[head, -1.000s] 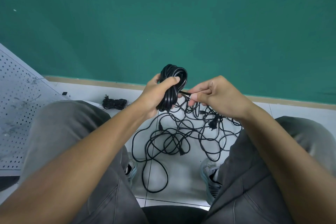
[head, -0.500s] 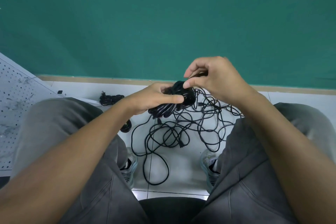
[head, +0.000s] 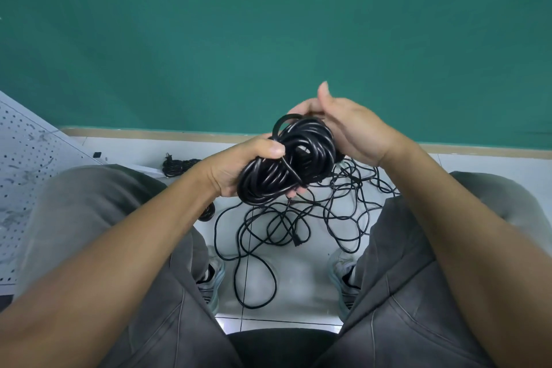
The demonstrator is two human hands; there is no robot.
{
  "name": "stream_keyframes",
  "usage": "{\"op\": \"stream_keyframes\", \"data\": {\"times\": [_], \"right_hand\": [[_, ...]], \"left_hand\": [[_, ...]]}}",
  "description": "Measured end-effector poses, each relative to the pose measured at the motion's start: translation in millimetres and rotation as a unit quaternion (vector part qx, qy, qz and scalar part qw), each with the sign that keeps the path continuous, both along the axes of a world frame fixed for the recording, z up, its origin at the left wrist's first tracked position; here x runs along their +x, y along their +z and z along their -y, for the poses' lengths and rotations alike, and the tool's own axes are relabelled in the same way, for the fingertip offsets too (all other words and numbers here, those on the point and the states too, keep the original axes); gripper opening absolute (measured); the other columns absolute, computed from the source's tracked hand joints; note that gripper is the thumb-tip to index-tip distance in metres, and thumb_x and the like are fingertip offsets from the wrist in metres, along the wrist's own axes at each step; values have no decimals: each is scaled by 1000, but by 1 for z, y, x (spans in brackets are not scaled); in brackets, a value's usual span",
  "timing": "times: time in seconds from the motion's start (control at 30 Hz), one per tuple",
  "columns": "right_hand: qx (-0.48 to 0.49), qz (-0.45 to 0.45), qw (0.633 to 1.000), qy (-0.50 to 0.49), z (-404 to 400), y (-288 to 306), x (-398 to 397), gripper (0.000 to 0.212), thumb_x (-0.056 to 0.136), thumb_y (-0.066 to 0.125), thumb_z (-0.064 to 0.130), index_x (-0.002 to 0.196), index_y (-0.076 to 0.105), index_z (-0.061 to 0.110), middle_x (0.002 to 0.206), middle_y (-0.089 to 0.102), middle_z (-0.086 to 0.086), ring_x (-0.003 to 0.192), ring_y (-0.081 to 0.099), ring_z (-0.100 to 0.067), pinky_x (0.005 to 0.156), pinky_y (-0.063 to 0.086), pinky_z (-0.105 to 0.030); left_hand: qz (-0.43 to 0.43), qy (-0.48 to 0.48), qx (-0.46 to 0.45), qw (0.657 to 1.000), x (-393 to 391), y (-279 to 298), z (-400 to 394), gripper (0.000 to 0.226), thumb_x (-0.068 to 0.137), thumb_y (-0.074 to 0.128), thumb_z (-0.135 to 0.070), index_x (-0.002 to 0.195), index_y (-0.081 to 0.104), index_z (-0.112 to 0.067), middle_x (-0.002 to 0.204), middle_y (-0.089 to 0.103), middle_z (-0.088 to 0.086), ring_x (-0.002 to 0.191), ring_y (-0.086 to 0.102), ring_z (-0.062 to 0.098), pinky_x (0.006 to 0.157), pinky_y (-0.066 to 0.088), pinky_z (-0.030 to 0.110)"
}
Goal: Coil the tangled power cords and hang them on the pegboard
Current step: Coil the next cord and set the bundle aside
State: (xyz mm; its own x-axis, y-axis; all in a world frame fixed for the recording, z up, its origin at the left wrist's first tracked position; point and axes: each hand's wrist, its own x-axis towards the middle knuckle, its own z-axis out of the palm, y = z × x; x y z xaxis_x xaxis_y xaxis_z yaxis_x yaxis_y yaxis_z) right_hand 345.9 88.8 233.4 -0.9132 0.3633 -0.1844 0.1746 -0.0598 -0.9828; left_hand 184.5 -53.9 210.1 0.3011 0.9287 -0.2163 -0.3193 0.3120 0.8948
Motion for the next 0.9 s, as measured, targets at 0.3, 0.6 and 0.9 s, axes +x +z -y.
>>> {"op": "stream_keyframes", "data": {"times": [0.3, 0.6, 0.9], "right_hand": [[-128, -117, 979, 105, 13, -7, -3, 88, 81, 83, 43, 137, 42, -11, 109, 58, -25, 87, 61, -36, 87, 48, -53], [-94, -135, 986, -22, 13, -11, 0, 70, 80, 80, 38, 133, 54, 0, 117, 64, -17, 106, 62, -30, 92, 53, -33], [-23, -50, 990, -128, 21, -11, -1, 36, 101, 46, 28, 127, 59, 7, 104, 74, 13, 90, 66, 5, 76, 47, -9]], "left_hand": [[69, 132, -9, 989, -5, 10, 0, 87, 61, 89, -57, 124, 64, -2, 104, 71, 20, 83, 72, 33, 72, 60, 38], [45, 185, -43, 981, -4, 14, -4, 66, 82, 75, -60, 133, 67, -18, 131, 68, 17, 118, 67, 35, 105, 52, 50], [-189, 286, -5, 939, 3, 17, -9, 32, 112, 36, -38, 140, 49, -26, 124, 68, 1, 113, 67, 12, 100, 51, 35]]}}
